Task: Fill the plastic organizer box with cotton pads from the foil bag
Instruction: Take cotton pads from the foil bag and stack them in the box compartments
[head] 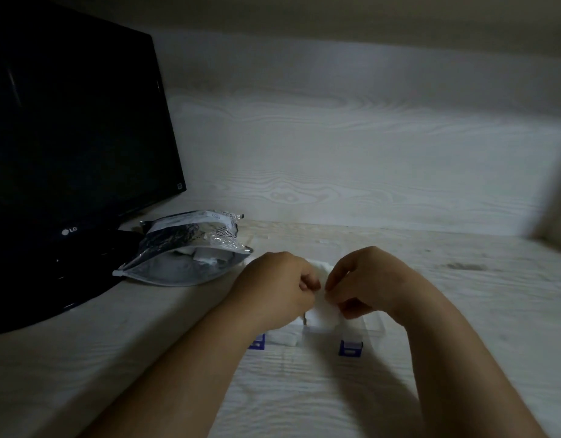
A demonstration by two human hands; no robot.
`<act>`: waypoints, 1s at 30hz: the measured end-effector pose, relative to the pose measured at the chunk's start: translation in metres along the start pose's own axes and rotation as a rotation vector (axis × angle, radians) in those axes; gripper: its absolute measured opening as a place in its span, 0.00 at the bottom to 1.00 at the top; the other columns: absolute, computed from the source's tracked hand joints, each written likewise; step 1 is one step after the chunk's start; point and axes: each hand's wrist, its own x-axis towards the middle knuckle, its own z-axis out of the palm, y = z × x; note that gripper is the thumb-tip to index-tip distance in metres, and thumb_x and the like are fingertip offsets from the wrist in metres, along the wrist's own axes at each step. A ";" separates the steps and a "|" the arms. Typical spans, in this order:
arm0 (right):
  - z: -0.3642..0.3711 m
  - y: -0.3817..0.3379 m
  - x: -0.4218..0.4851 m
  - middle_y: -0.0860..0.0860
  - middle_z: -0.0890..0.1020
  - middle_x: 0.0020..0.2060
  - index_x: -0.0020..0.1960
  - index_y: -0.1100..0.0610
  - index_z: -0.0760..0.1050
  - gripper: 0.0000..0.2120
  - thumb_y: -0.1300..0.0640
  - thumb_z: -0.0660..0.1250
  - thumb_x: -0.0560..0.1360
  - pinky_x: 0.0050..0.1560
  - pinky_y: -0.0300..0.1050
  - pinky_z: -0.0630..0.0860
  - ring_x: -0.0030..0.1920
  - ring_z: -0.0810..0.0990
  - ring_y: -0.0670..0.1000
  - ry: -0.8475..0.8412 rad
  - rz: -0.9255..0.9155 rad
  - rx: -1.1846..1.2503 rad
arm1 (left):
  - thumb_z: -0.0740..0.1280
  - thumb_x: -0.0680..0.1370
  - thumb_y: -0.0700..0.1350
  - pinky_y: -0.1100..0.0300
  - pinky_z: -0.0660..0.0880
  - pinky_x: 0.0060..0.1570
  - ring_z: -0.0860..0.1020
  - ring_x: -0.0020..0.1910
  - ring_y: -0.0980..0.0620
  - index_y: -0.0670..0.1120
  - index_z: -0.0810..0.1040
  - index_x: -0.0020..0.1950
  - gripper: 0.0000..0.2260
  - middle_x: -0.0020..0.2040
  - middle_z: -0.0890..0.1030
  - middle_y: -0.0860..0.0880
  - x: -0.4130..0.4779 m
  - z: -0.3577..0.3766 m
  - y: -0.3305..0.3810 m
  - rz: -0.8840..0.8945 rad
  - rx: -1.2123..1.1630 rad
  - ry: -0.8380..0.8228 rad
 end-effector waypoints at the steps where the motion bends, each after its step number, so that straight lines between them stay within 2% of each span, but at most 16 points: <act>1: 0.001 -0.001 0.000 0.59 0.85 0.36 0.41 0.61 0.83 0.05 0.69 0.73 0.70 0.38 0.44 0.83 0.34 0.85 0.53 -0.025 0.025 -0.022 | 0.67 0.72 0.43 0.62 0.78 0.47 0.80 0.44 0.60 0.55 0.85 0.50 0.11 0.45 0.84 0.57 0.000 -0.001 0.002 0.016 0.036 -0.025; 6: 0.011 -0.002 0.008 0.60 0.85 0.41 0.48 0.63 0.83 0.06 0.68 0.72 0.72 0.44 0.46 0.84 0.35 0.84 0.53 -0.086 0.129 -0.121 | 0.68 0.71 0.44 0.62 0.76 0.45 0.78 0.46 0.56 0.54 0.84 0.49 0.10 0.45 0.82 0.55 0.001 0.003 0.001 0.073 0.179 -0.098; 8: 0.015 -0.002 0.012 0.60 0.85 0.45 0.52 0.63 0.82 0.08 0.66 0.72 0.72 0.48 0.47 0.83 0.40 0.85 0.53 -0.103 0.169 -0.159 | 0.70 0.70 0.45 0.60 0.75 0.45 0.77 0.47 0.54 0.54 0.84 0.48 0.09 0.47 0.78 0.54 0.003 0.008 -0.002 0.088 0.203 -0.111; 11: 0.020 0.001 0.019 0.58 0.85 0.48 0.51 0.60 0.83 0.09 0.63 0.74 0.70 0.52 0.50 0.82 0.47 0.85 0.55 -0.074 0.156 -0.291 | 0.71 0.68 0.47 0.58 0.76 0.45 0.76 0.46 0.51 0.53 0.84 0.47 0.08 0.47 0.74 0.53 0.006 0.011 -0.005 0.073 0.247 -0.098; 15: 0.025 0.002 0.022 0.55 0.84 0.49 0.56 0.56 0.81 0.17 0.60 0.76 0.68 0.54 0.49 0.81 0.48 0.84 0.54 -0.064 0.162 -0.430 | 0.71 0.68 0.47 0.61 0.67 0.32 0.76 0.39 0.49 0.46 0.82 0.38 0.05 0.42 0.76 0.47 0.009 0.012 -0.004 0.062 0.323 -0.111; 18: 0.028 0.001 0.020 0.53 0.82 0.48 0.58 0.54 0.80 0.18 0.54 0.75 0.69 0.56 0.46 0.78 0.49 0.82 0.53 -0.044 0.127 -0.498 | 0.70 0.69 0.45 0.61 0.61 0.27 0.75 0.36 0.47 0.42 0.79 0.35 0.07 0.39 0.76 0.44 0.009 0.012 -0.002 0.070 0.377 -0.133; 22: 0.030 -0.001 0.013 0.48 0.75 0.37 0.56 0.53 0.80 0.13 0.50 0.71 0.74 0.50 0.41 0.72 0.38 0.75 0.47 -0.094 0.075 -0.534 | 0.67 0.73 0.43 0.60 0.65 0.34 0.72 0.38 0.48 0.40 0.80 0.41 0.07 0.39 0.68 0.48 0.006 0.009 0.000 0.102 0.401 -0.156; 27: 0.029 -0.002 0.013 0.52 0.81 0.51 0.58 0.53 0.80 0.15 0.50 0.71 0.73 0.60 0.46 0.76 0.52 0.80 0.52 -0.095 0.103 -0.597 | 0.65 0.74 0.44 0.55 0.72 0.43 0.74 0.46 0.45 0.39 0.80 0.42 0.09 0.50 0.73 0.45 0.003 0.008 -0.003 0.129 0.405 -0.168; 30: 0.026 -0.002 0.014 0.53 0.83 0.50 0.56 0.54 0.82 0.13 0.55 0.71 0.71 0.58 0.48 0.79 0.50 0.82 0.52 -0.073 0.073 -0.632 | 0.62 0.77 0.44 0.54 0.73 0.46 0.75 0.49 0.45 0.42 0.79 0.43 0.09 0.49 0.75 0.44 0.002 0.008 -0.008 0.143 0.344 -0.149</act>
